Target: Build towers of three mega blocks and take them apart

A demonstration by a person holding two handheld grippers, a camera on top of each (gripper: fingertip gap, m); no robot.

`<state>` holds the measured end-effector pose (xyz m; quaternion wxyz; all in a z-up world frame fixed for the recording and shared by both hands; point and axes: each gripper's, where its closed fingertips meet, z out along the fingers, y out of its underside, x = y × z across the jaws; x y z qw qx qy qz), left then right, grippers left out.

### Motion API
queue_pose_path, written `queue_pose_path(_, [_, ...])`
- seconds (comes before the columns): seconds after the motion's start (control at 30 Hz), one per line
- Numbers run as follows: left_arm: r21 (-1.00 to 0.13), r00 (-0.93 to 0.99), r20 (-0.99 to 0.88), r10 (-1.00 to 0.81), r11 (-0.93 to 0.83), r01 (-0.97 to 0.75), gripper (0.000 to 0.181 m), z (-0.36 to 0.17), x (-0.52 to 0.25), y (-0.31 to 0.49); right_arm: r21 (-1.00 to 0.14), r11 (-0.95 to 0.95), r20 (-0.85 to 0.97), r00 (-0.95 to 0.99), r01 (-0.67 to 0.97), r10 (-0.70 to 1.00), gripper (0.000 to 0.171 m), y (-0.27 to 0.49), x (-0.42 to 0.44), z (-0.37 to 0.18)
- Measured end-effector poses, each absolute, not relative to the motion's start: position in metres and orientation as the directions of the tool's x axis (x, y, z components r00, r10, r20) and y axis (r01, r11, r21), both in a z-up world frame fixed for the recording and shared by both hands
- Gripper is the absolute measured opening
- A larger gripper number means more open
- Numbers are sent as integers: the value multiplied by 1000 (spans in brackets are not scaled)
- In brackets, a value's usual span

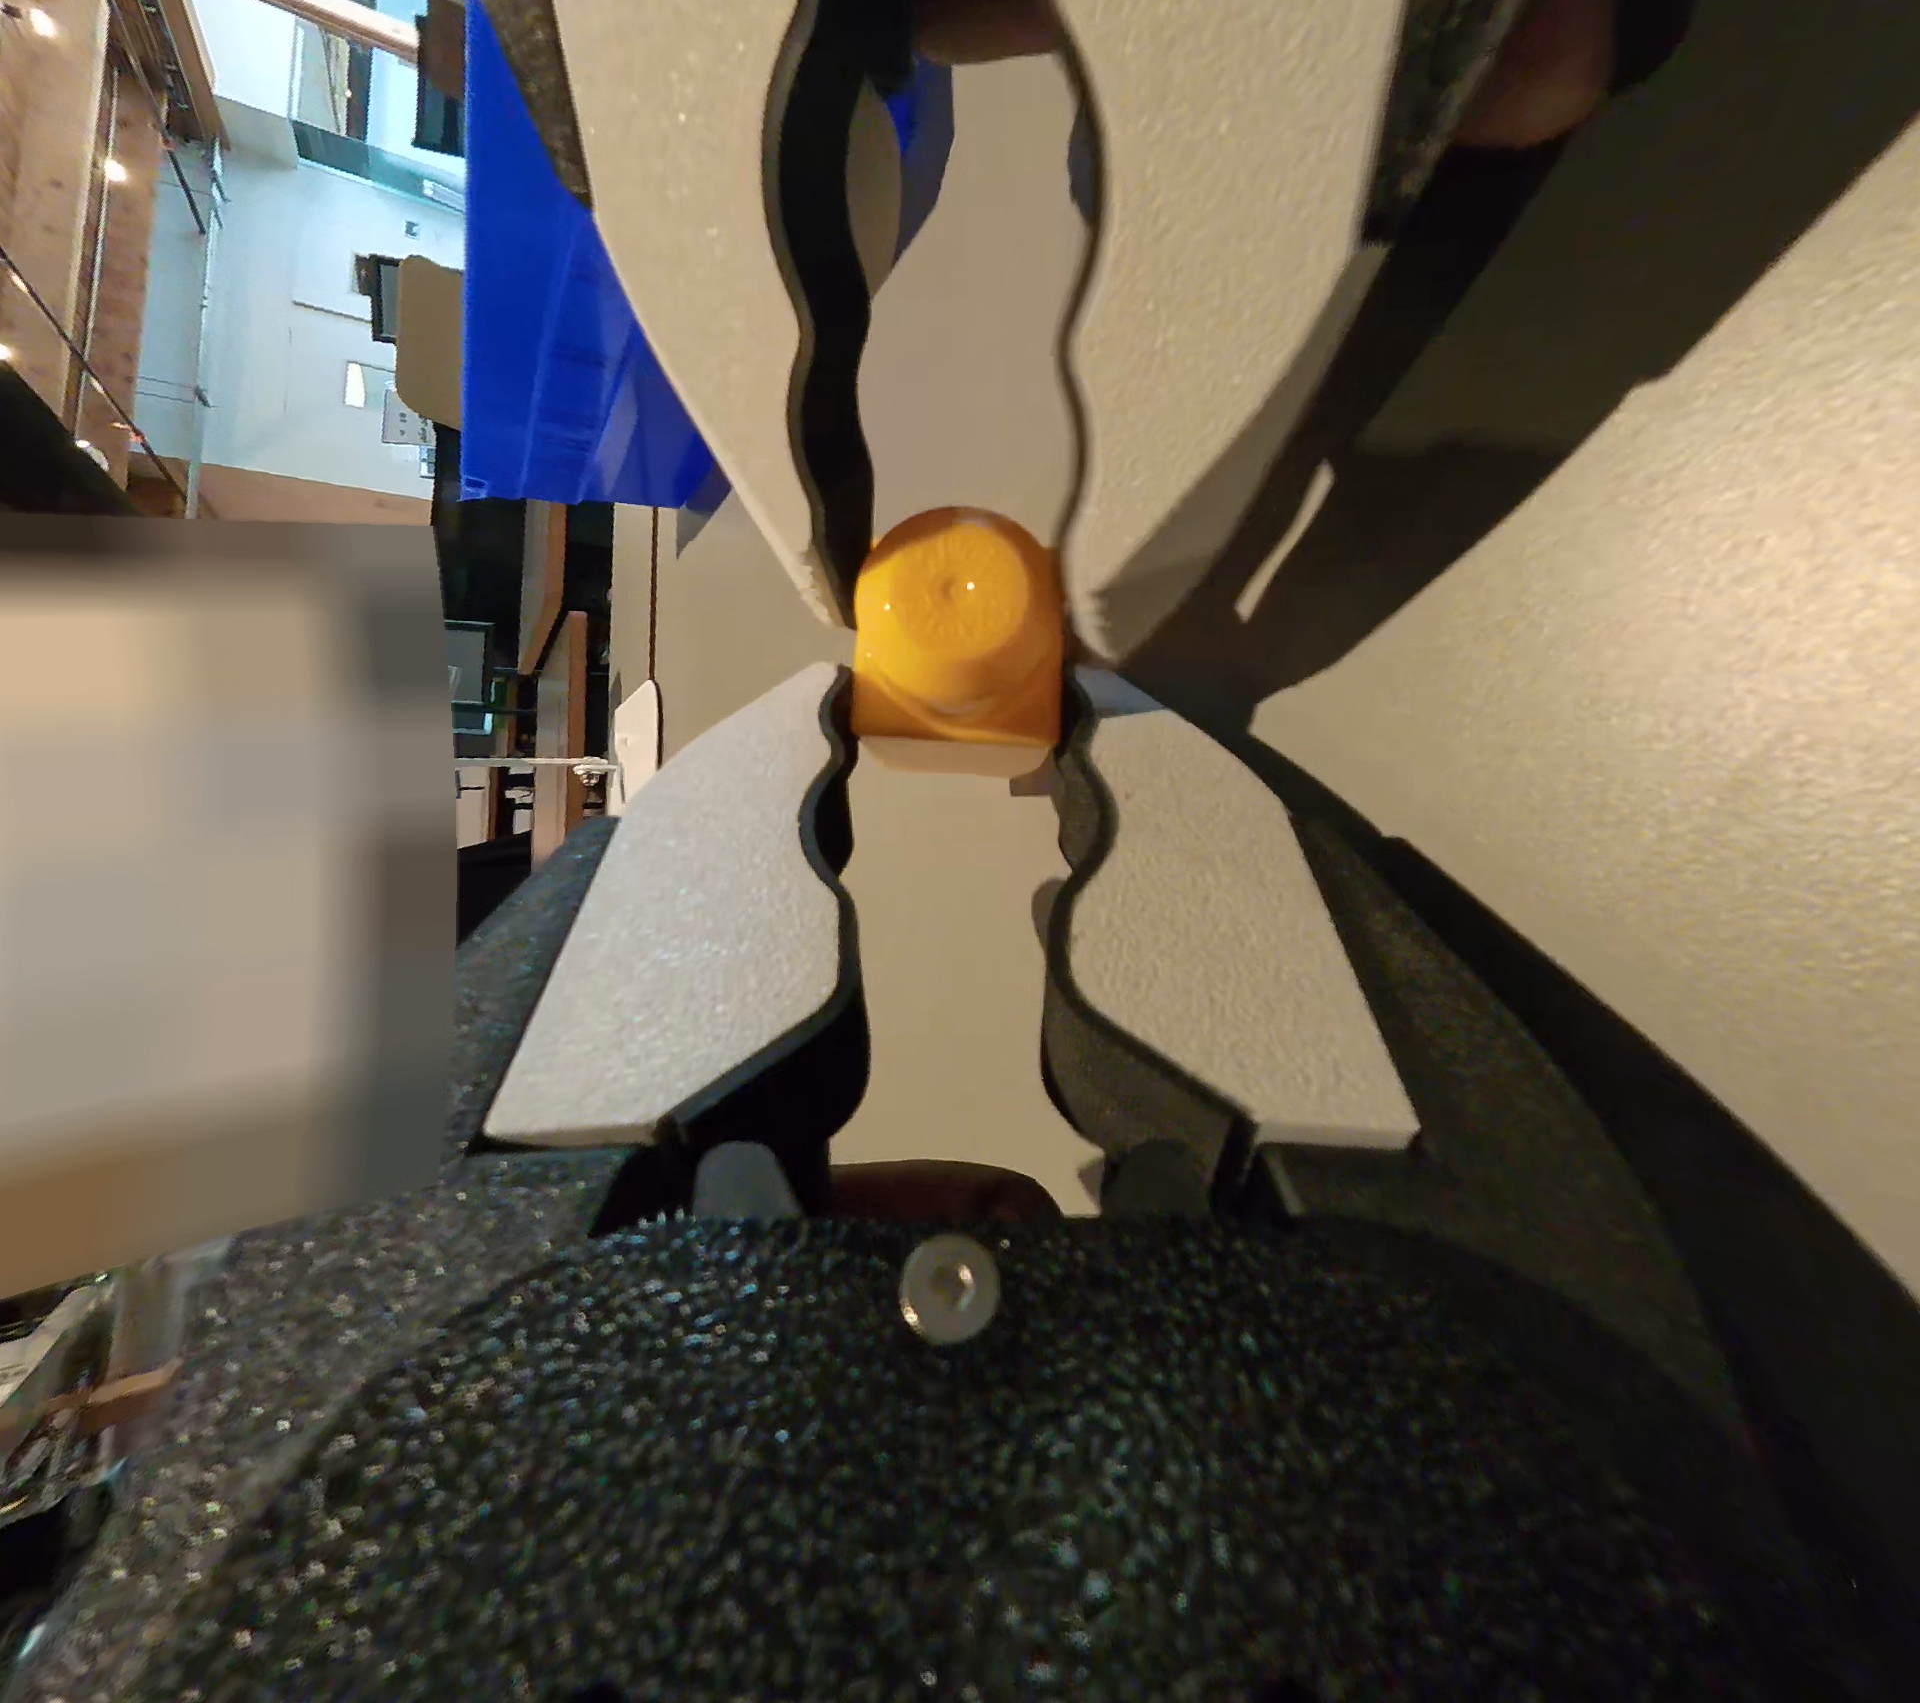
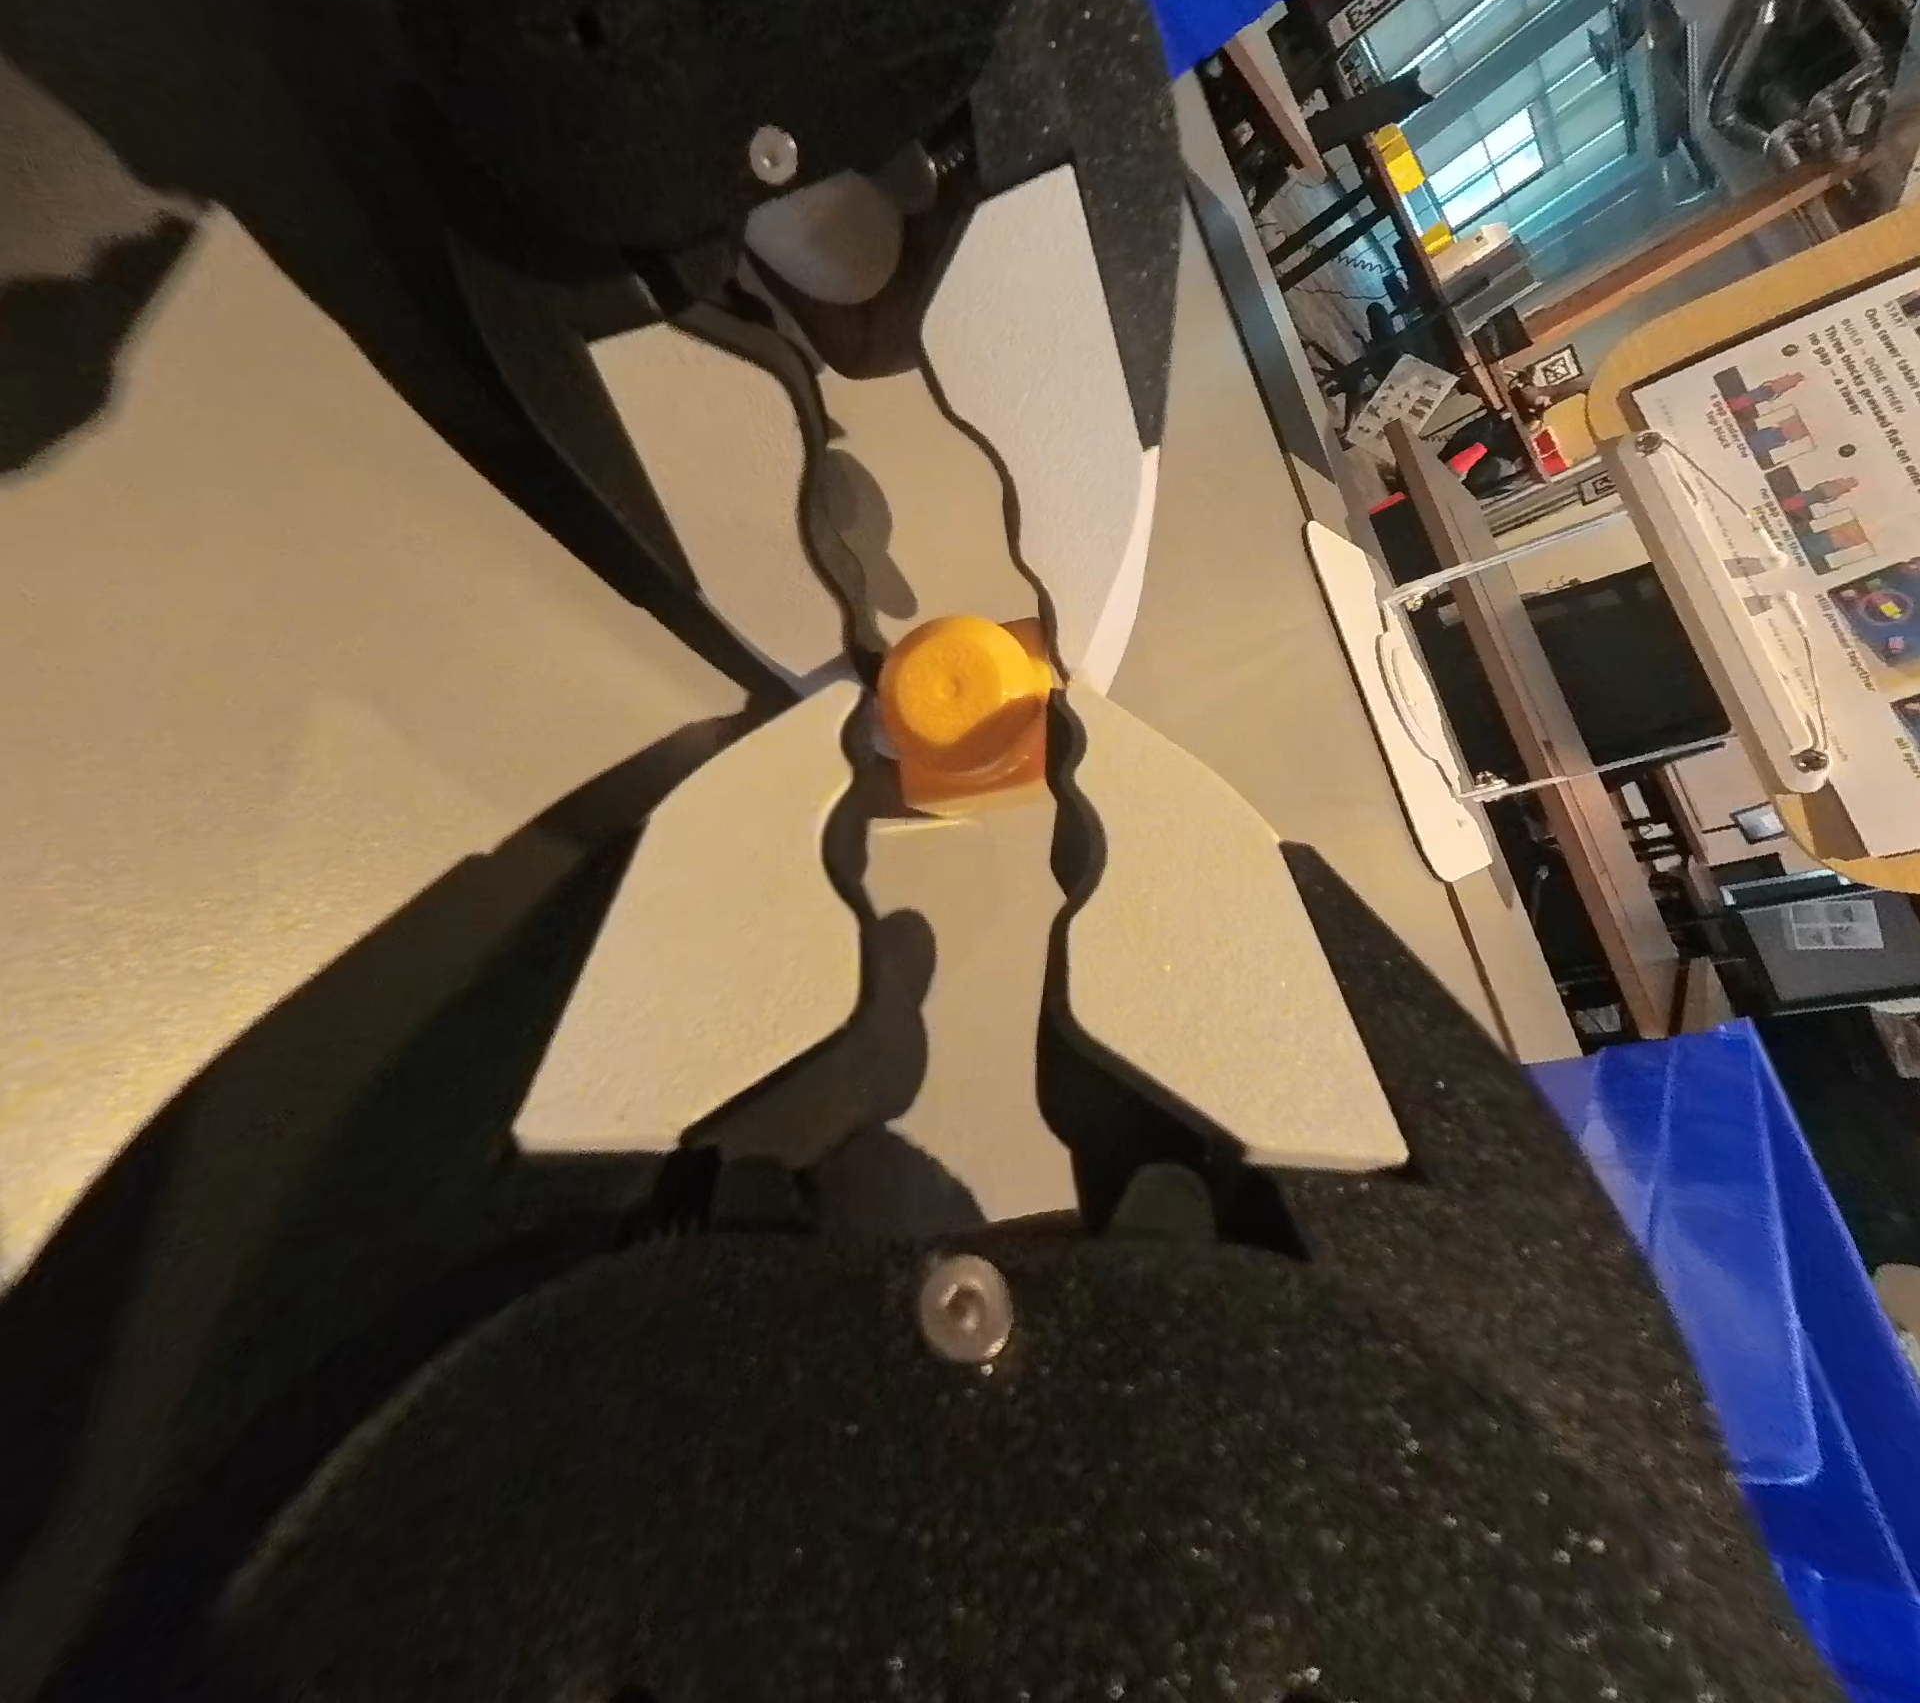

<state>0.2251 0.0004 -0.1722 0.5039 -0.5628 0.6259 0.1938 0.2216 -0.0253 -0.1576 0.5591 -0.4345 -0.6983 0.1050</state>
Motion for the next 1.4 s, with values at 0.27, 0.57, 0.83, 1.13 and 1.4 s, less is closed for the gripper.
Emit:
queue_pose_path(0.27, [-385,173,-809,-562,283,-879,36,-172,226,-4,-691,544,616,-5,476,788,31,-29,222,-155])
queue_pose_path(0.57, [-477,243,-753,-612,252,-842,37,-171,227,-6,-754,456,524,15,472,851,30,-27,224,-152])
queue_pose_path(0.83, [-613,350,-656,-669,201,-764,39,-164,224,-6,-840,311,376,64,444,924,29,-20,231,-144])
queue_pose_path(1.13, [-719,486,-566,-666,109,-687,38,-152,210,3,-977,166,181,112,131,977,29,-15,253,-86])
queue_pose_path(1.4, [-680,464,-583,-667,87,-728,37,-164,209,6,-948,291,189,510,-127,839,29,55,323,-11])
